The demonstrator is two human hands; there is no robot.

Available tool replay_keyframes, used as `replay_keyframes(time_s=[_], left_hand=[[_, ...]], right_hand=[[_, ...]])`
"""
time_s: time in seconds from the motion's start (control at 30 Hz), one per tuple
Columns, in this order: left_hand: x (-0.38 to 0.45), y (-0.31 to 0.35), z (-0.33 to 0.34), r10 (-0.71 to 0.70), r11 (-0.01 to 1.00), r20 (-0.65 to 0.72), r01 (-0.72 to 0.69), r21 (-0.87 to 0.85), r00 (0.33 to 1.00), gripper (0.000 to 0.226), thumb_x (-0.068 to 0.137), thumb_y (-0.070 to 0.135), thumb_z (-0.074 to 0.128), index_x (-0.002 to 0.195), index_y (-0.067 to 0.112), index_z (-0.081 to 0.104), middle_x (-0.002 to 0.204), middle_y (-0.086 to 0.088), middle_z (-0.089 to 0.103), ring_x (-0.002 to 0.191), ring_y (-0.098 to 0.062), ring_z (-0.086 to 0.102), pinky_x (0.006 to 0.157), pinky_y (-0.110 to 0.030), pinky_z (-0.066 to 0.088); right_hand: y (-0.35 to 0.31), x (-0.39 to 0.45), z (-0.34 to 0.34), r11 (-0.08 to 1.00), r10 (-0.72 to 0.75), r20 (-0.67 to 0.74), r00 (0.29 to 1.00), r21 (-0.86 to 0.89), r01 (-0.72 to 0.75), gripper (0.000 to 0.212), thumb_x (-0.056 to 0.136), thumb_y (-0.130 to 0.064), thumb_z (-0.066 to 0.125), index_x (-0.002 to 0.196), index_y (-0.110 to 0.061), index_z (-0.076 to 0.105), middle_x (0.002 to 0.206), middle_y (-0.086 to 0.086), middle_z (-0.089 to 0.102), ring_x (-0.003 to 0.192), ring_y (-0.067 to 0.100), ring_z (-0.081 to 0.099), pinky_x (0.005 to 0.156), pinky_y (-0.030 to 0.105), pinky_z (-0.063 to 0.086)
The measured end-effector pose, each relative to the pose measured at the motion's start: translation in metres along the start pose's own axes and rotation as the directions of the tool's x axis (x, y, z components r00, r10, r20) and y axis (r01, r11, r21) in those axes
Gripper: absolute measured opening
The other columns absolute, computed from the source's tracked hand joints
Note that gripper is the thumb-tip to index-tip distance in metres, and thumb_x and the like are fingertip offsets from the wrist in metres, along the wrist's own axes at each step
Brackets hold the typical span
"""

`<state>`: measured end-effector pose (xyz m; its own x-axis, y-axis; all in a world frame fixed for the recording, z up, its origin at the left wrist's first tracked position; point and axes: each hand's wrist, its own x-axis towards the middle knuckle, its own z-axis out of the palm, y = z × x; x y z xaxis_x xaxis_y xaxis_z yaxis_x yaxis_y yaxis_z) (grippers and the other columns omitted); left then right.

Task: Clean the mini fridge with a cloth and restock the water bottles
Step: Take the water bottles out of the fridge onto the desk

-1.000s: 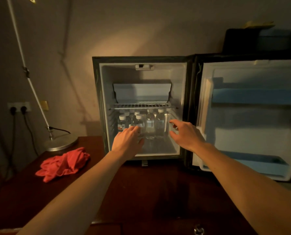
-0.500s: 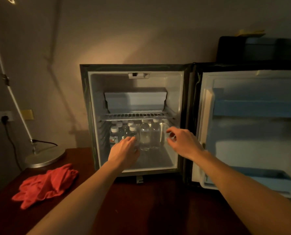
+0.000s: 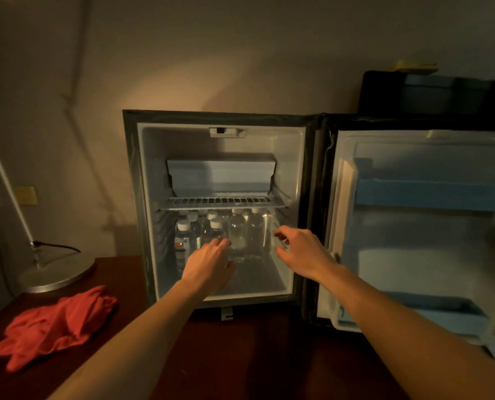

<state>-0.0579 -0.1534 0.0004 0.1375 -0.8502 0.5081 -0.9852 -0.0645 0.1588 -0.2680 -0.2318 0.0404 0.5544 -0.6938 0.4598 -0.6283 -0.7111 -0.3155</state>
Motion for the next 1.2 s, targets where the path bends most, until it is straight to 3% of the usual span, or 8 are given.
replay_keyframes(time_s=[0.1,0.37,0.5,0.63,0.73,0.9,1.0,1.2], left_hand=[[0.0,-0.006,-0.002,-0.012,1.0,0.006,0.012,0.012,1.0,0.032,0.094,0.028,0.056,0.124,0.016,0.053,0.118,-0.003,0.06,0.083,-0.012,0.055,0.068,-0.025,0.048],[-0.007,-0.039,0.012,-0.169,0.986,0.0,0.169,0.012,0.986,0.038,0.091,0.033,0.056,0.125,0.017,0.05,0.126,-0.005,0.057,0.108,-0.025,0.058,0.079,-0.036,0.05],[-0.009,-0.059,0.021,-0.246,0.969,-0.03,0.245,-0.031,0.969,0.055,0.09,0.032,0.062,0.136,0.015,0.037,0.133,-0.007,0.048,0.114,-0.027,0.053,0.082,-0.038,0.051],[-0.005,-0.069,0.027,-0.302,0.953,-0.1,0.301,-0.023,0.948,0.066,0.087,0.033,0.064,0.141,0.013,0.031,0.143,-0.01,0.033,0.123,-0.03,0.044,0.083,-0.04,0.054],[0.004,-0.073,0.03,-0.394,0.919,-0.164,0.383,-0.095,0.904,0.08,0.082,0.036,0.071,0.143,0.011,0.025,0.149,-0.013,0.027,0.129,-0.036,0.041,0.088,-0.043,0.055],[0.02,-0.085,0.035,-0.463,0.882,-0.092,0.449,-0.143,0.881,0.092,0.083,0.042,0.067,0.148,0.021,0.005,0.137,-0.014,0.048,0.111,-0.037,0.059,0.085,-0.047,0.055],[0.023,-0.086,0.036,-0.476,0.876,-0.115,0.458,-0.149,0.872,0.081,0.087,0.041,0.065,0.144,0.021,0.011,0.137,-0.013,0.046,0.107,-0.036,0.062,0.081,-0.045,0.055],[0.025,-0.09,0.037,-0.489,0.858,-0.124,0.45,-0.249,0.863,0.066,0.082,0.045,0.07,0.133,0.021,0.034,0.134,-0.012,0.04,0.102,-0.04,0.061,0.08,-0.051,0.056]], right_hand=[[-0.001,0.006,0.007,1.0,0.012,0.024,1.0,0.01,-0.013,0.041,0.094,-0.025,0.061,0.133,-0.016,0.054,0.126,0.005,0.062,0.113,0.02,0.06,0.093,0.033,0.051],[-0.014,0.031,0.046,0.995,0.085,0.192,0.978,0.042,-0.095,0.056,0.09,-0.03,0.063,0.142,-0.018,0.046,0.136,0.007,0.057,0.121,0.023,0.056,0.099,0.035,0.048],[-0.023,0.044,0.073,0.99,0.101,0.245,0.964,0.067,-0.121,0.056,0.089,-0.034,0.063,0.141,-0.021,0.045,0.134,0.008,0.057,0.119,0.026,0.057,0.096,0.036,0.05],[-0.036,0.064,0.095,0.982,0.111,0.264,0.958,0.116,-0.146,0.06,0.089,-0.034,0.066,0.141,-0.017,0.042,0.135,0.008,0.055,0.12,0.027,0.055,0.092,0.028,0.046],[-0.049,0.078,0.106,0.967,0.125,0.243,0.962,0.188,-0.173,0.066,0.085,-0.034,0.072,0.139,-0.014,0.041,0.131,0.01,0.06,0.118,0.029,0.057,0.089,0.028,0.045],[-0.065,0.095,0.121,0.918,0.144,0.208,0.968,0.337,-0.209,0.046,0.082,-0.027,0.075,0.122,-0.015,0.055,0.123,0.01,0.065,0.112,0.029,0.061,0.083,0.029,0.046],[-0.064,0.103,0.134,0.899,0.169,0.184,0.968,0.374,-0.227,0.053,0.082,-0.031,0.073,0.127,-0.014,0.05,0.124,0.01,0.065,0.113,0.03,0.06,0.075,0.024,0.038],[-0.06,0.105,0.142,0.906,0.162,0.102,0.981,0.378,-0.189,0.052,0.078,-0.037,0.076,0.117,-0.015,0.048,0.112,0.009,0.068,0.102,0.031,0.064,0.072,0.029,0.042]])
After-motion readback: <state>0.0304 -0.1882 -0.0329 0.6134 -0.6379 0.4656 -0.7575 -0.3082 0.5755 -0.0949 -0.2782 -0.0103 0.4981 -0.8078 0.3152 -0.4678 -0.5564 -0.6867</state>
